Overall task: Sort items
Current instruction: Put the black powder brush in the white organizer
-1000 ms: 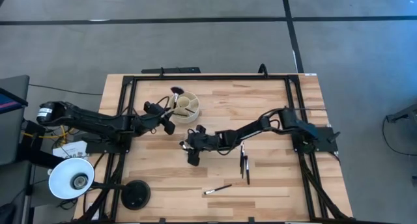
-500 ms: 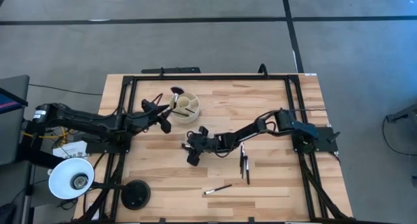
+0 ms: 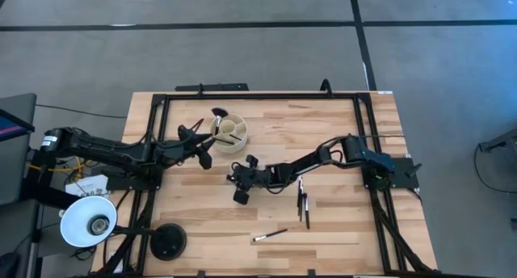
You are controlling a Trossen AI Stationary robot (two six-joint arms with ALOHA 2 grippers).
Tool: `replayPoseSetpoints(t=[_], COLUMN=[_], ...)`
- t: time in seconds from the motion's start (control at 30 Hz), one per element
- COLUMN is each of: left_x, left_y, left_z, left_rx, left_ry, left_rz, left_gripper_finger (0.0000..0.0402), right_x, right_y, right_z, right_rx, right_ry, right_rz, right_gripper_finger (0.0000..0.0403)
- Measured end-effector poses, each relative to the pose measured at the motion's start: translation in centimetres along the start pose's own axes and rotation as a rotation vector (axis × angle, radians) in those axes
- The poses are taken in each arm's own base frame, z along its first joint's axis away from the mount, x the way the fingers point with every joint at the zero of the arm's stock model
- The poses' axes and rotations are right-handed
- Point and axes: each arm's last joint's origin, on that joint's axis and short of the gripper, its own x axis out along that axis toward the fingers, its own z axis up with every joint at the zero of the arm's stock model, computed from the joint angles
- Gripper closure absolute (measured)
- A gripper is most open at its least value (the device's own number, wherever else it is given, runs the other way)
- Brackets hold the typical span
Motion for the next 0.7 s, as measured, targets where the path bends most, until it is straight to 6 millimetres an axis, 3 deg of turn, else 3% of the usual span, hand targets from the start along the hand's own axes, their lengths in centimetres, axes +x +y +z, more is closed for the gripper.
replayPoseSetpoints(t=[0.1,0.23,0.37,0.5,0.6,0.7], left_x=[0.0,-0.1,-0.1,-0.3,-0.5,-0.8], left_y=[-0.3,-0.7,-0.9,-1.2,-1.4,-1.7], left_z=[0.1,0.3,0.6,0.5,0.5,0.7], left_rx=[-0.009,-0.03,-0.047,-0.041,-0.021,-0.023], left_ry=[0.015,0.013,-0.006,-0.001,-0.009,-0.026], left_rz=[-0.09,-0.194,-0.234,-0.258,-0.275,-0.302], left_gripper_finger=[0.0293,0.0294,0.0294,0.0294,0.0294,0.0294], right_x=[-1.0,-4.2,-8.9,-15.4,-18.9,-20.5], right_y=[0.1,0.6,1.1,1.6,1.5,0.8], right_z=[1.0,5.0,9.1,13.0,13.9,12.9], right_rx=[-0.007,-0.052,-0.16,-0.26,-0.315,-0.34], right_ry=[-0.007,-0.132,-0.266,-0.439,-0.534,-0.593], right_rz=[0.023,0.064,0.08,0.101,0.101,0.093], right_gripper_finger=[0.0368,0.0354,0.0353,0.0367,0.0367,0.0355])
